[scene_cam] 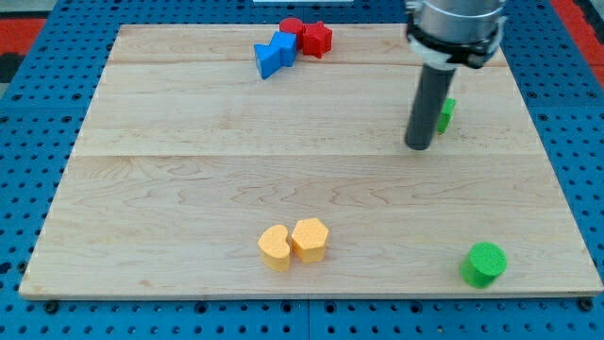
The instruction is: Move the green circle towards up
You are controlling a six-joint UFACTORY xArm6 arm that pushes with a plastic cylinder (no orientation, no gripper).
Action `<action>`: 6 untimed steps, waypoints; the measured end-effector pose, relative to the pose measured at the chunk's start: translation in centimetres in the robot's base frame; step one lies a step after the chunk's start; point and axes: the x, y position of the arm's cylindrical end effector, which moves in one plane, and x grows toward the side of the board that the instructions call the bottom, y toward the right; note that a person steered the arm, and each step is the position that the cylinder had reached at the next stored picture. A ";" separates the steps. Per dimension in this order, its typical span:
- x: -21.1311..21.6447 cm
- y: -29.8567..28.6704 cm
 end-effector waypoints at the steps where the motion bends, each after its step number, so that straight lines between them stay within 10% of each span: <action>1: -4.1 0.5; 5: -14.5 6.2; 6: -3.1 12.1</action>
